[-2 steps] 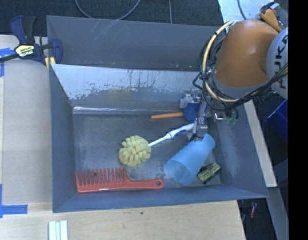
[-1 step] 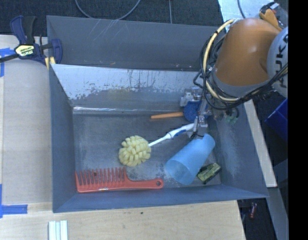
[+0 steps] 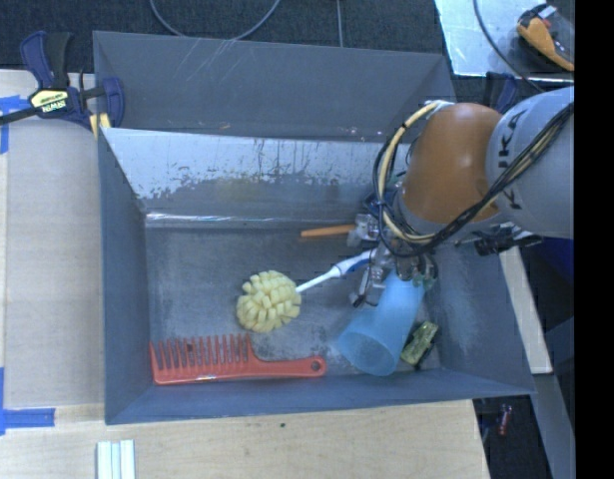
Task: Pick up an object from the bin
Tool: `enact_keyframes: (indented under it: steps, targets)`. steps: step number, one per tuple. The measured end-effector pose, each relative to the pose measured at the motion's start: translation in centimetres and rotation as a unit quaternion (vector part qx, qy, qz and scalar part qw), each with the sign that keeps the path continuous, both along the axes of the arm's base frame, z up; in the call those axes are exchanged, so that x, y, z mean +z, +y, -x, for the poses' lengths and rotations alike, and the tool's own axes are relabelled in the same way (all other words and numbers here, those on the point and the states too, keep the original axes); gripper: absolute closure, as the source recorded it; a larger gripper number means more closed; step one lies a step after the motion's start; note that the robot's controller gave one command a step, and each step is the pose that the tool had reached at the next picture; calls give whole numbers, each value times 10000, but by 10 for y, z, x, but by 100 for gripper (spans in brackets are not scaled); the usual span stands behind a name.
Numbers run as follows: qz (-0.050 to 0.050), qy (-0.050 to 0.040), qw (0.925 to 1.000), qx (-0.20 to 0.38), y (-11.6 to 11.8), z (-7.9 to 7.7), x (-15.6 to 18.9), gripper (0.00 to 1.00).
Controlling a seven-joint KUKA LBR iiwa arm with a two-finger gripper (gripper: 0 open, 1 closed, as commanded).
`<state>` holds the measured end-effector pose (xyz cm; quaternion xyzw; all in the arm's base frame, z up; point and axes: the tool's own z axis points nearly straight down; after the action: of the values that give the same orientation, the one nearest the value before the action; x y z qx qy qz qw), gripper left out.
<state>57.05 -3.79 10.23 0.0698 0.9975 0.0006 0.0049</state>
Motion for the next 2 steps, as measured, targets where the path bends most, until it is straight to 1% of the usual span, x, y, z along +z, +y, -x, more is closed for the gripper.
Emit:
enact_keyframes:
  steps: [1,2]
  targets:
    - [25,-17,9876,1567,39,44,-9,0]
    - [7,-22,10000,12,8,5,-32,0]
